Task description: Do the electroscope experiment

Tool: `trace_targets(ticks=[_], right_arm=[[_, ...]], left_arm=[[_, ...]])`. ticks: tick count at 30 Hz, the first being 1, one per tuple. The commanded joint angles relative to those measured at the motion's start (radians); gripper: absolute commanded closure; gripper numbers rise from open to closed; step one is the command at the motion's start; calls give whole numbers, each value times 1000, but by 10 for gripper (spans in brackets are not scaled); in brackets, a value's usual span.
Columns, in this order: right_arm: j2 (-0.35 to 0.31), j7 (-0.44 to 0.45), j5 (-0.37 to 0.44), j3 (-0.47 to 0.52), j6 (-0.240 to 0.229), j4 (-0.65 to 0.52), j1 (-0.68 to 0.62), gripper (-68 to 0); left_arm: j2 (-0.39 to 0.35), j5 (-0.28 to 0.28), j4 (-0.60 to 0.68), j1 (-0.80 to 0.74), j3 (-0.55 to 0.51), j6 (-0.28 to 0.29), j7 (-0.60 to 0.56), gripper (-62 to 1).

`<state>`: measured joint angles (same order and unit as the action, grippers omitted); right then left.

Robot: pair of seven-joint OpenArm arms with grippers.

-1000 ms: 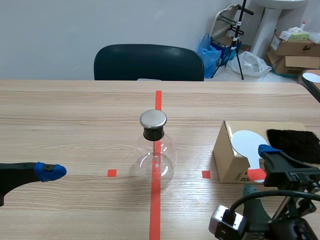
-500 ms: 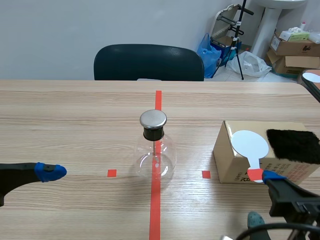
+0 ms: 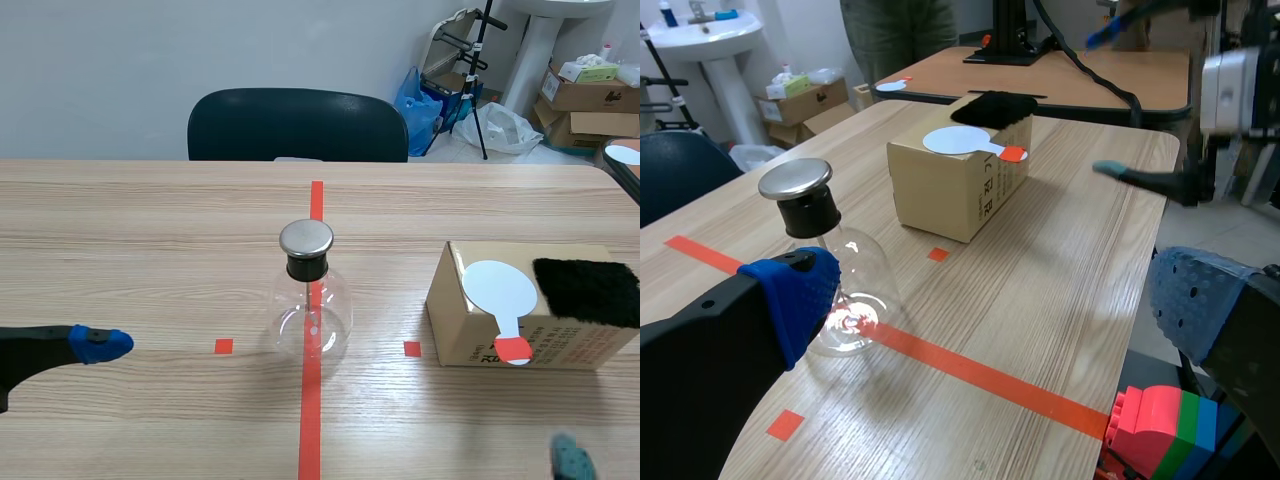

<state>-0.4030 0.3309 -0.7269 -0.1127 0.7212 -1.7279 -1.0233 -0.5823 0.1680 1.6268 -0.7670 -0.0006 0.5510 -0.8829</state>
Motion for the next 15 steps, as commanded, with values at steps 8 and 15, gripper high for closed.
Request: trace_targets(ticks=[8,15], right_arm=[[-169,54,480,161,-314,-179,3,-679],[-215,101,849,325,-678,-249,52,-679]], left_arm=[[3,-10,3,3,-2,-2,-8,-623],[3,-20,2,38,-2,-2,80,-623]])
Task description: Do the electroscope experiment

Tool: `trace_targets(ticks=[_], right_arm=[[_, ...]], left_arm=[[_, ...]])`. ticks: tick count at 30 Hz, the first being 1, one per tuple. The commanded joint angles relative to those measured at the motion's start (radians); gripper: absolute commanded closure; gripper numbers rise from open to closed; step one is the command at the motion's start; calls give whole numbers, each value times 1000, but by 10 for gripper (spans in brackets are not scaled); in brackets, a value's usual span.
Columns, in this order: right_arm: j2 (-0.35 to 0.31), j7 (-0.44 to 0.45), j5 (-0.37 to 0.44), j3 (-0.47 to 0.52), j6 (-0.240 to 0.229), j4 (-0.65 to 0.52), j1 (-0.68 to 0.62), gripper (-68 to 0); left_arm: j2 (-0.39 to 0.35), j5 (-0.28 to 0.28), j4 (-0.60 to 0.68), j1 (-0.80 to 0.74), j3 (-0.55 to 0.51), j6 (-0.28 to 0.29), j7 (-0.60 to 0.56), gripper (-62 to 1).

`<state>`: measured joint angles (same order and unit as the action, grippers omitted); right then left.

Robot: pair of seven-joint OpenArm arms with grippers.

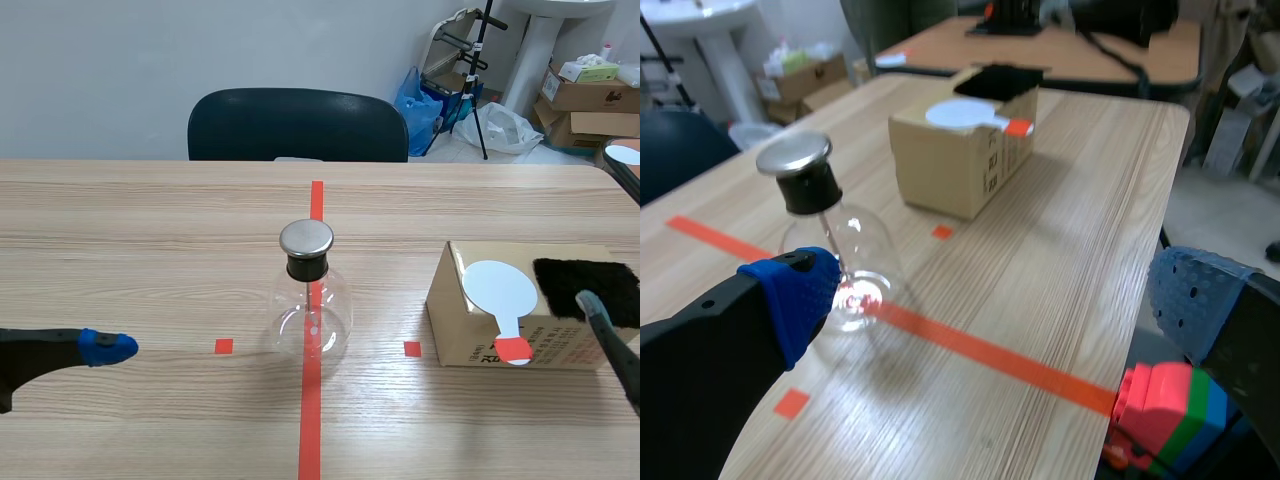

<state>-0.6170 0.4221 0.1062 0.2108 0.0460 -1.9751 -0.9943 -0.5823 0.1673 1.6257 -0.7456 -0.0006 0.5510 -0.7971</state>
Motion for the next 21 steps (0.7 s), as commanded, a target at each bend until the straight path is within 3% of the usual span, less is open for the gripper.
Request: trace_targets(ticks=[1,6,12,17,21], right_arm=[[-1,10,60,14,-46,-2,41,-679],[-1,-34,206,28,-188,-2,151,-679],[0,-69,246,2,-350,-2,253,-679],[4,-112,246,-74,-361,-2,322,-679],[14,-205,245,-120,-357,-3,360,-679]], left_arm=[[2,-21,3,26,-2,-2,13,-623],[-1,-33,3,49,-2,-2,59,-623],[-3,-125,3,51,-2,-10,80,-623],[-54,-313,3,56,-2,-18,121,-623],[-80,-408,18,56,-6,-41,224,-623]])
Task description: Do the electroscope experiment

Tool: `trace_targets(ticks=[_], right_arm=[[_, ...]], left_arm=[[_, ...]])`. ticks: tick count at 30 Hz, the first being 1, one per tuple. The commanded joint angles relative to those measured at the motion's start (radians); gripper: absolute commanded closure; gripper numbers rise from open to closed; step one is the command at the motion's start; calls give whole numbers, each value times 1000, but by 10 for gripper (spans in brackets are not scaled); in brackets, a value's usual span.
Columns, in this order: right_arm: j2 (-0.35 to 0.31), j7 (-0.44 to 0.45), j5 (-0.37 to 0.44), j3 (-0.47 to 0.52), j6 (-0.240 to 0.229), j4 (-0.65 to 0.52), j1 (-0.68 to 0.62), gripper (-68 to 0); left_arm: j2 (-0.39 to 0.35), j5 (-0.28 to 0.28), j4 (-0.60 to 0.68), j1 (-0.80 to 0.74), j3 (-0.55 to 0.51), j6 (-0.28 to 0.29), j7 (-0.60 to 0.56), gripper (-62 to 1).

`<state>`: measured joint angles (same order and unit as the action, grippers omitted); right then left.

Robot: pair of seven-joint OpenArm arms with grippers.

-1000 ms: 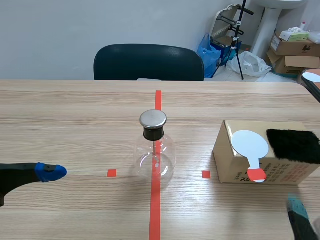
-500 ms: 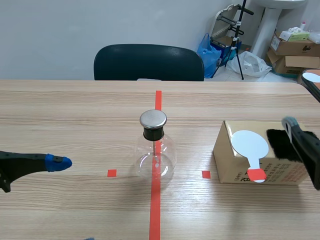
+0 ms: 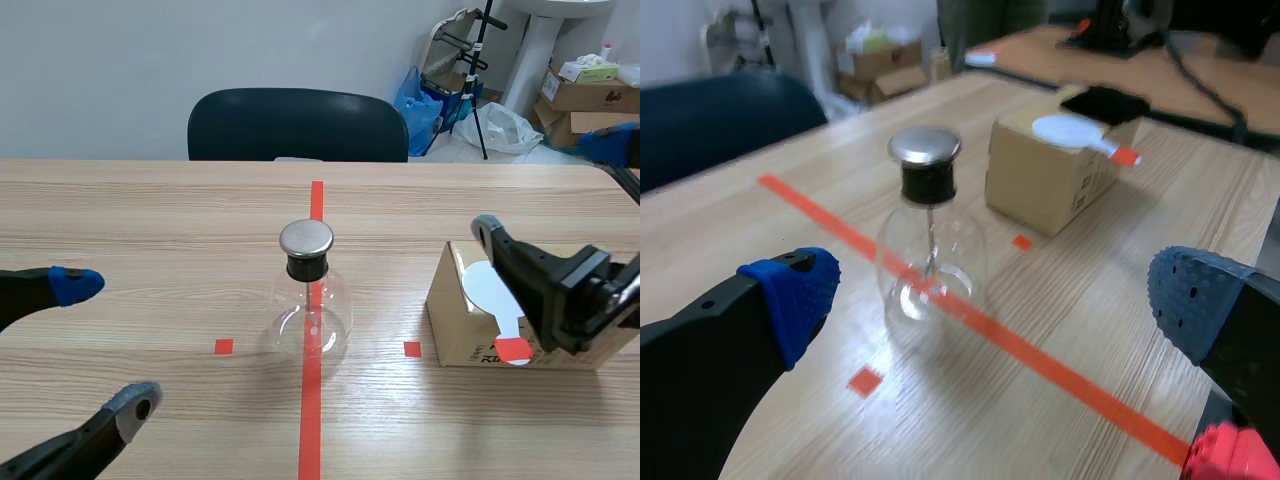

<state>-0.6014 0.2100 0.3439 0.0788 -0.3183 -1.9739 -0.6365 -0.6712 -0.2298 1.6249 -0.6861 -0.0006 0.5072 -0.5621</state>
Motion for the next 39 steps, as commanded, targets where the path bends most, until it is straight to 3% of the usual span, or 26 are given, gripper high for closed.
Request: trace_targets(ticks=[1,7,9,13,17,20,24,31,33,39], right_arm=[[-2,-9,7,10,8,-4,3,-679],[-2,-91,-3,36,14,-4,-19,-679],[-2,-73,-3,63,3,-4,-43,-679],[-2,-28,-3,117,-67,-4,-83,-679],[21,3,1,156,-72,-4,-114,-679],[47,-8,0,183,-88,-3,-119,-679],[71,1,1,231,-173,-3,-140,-679],[109,13,-23,272,-183,-3,-216,-679],[111,11,-26,272,-206,-3,-217,-679],[111,6,-26,270,-206,-3,-214,-679]], left_arm=[[11,-22,27,-5,-12,3,6,-623],[88,-22,187,-68,-105,0,144,-623],[125,-21,262,-90,-125,-8,224,-623],[179,-21,378,-100,-126,-71,395,-623],[232,-21,435,-100,-126,-95,471,-623],[256,-21,446,-100,-126,-102,478,-623],[255,-22,446,-100,-126,-106,477,-623],[255,-21,446,-94,-126,-106,477,-623],[255,-21,446,-94,-126,-106,477,-623],[255,-21,446,-94,-126,-106,477,-623]])
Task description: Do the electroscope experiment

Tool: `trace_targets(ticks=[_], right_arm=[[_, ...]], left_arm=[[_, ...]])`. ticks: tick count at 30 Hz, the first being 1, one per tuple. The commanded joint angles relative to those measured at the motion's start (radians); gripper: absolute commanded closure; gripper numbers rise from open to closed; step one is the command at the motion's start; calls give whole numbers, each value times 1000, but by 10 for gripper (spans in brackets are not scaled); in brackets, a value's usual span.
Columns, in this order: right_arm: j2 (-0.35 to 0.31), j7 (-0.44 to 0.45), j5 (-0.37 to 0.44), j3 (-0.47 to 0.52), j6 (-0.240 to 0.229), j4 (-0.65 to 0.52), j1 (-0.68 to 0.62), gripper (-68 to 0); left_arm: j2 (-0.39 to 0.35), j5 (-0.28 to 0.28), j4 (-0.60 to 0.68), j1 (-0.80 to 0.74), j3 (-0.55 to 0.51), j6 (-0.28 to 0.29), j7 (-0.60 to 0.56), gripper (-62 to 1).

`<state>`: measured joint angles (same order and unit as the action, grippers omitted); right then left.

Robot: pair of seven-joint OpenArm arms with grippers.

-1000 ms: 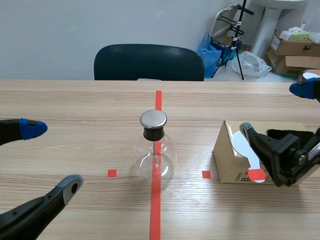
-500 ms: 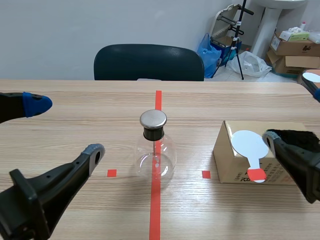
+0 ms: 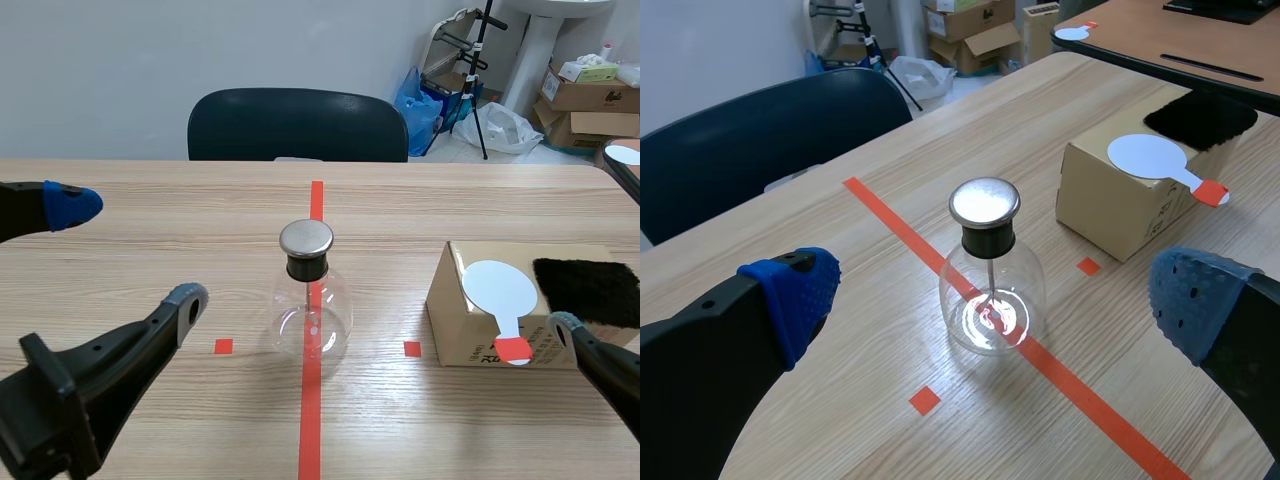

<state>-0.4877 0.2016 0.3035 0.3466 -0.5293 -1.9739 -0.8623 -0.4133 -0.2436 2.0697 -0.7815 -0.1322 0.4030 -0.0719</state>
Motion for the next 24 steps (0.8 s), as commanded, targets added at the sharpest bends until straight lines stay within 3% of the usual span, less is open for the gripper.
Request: trace_targets(ticks=[1,24], right_arm=[[-2,14,14,2,5,-3,12,-679],[-2,27,16,2,6,-3,12,-679]], left_arm=[[-3,-7,2,1,5,-1,-13,-623],[-3,1,2,3,5,-1,-17,-623]])
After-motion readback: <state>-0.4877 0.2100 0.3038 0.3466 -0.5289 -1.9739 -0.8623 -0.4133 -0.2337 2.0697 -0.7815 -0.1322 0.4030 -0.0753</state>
